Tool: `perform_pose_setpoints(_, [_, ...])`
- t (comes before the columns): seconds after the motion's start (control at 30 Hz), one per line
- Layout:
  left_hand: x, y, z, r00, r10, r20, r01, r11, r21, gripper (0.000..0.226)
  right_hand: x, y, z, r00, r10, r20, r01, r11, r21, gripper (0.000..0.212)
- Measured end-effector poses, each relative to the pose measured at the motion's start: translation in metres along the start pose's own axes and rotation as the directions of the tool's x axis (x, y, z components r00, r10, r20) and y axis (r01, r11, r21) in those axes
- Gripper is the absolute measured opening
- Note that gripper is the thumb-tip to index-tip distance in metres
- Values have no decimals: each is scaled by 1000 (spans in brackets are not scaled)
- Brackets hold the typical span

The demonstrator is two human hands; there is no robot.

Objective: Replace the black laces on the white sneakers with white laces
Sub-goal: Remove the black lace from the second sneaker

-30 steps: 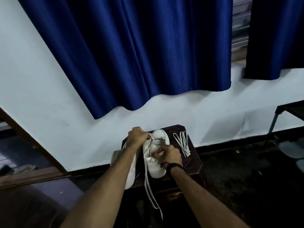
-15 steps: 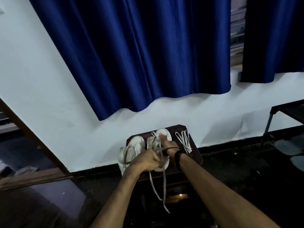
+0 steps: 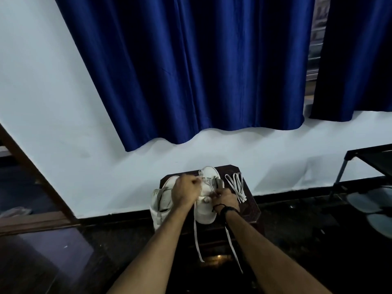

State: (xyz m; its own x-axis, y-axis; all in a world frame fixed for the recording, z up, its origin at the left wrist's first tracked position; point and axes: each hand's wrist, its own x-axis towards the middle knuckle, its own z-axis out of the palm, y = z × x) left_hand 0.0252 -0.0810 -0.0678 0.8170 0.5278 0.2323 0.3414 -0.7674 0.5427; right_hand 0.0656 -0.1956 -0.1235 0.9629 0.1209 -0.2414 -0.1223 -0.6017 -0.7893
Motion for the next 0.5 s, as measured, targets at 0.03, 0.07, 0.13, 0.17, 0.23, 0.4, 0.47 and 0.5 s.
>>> perform_pose_setpoints(0.03, [2,-1,-6,998,-63,-18,58,979,-193,25,1,1,0,1000,-1,-5,1,1000,-1,41])
perform_pose_setpoints(0.07, [4,-2,-12,995,-97,-29,82,937,-340,26,-1,2,-1,1000,-6,-14,6,1000,5,41])
perform_pose_setpoints(0.13, [6,0,-30,991,-116,-67,65,853,-517,29,-3,2,-5,999,-15,-38,16,1000,25,33])
perform_pose_setpoints(0.17, [7,2,-39,988,-133,-82,60,805,-590,30,-2,4,-6,999,-14,-51,15,1000,27,29])
perform_pose_setpoints(0.23, [10,5,-57,979,-176,-104,52,706,-707,31,0,9,-8,997,-15,-73,17,1000,20,29])
perform_pose_setpoints(0.4, [10,4,-74,973,-210,-100,73,682,-727,33,0,18,-25,990,5,-140,-8,1000,-20,27])
perform_pose_setpoints(0.47, [6,2,-68,972,-232,-25,144,679,-720,33,1,14,-27,989,-54,-138,48,998,-43,24])
perform_pose_setpoints(0.5, [4,1,-64,968,-251,12,179,653,-736,32,0,11,-27,988,-90,-130,84,995,-47,23])
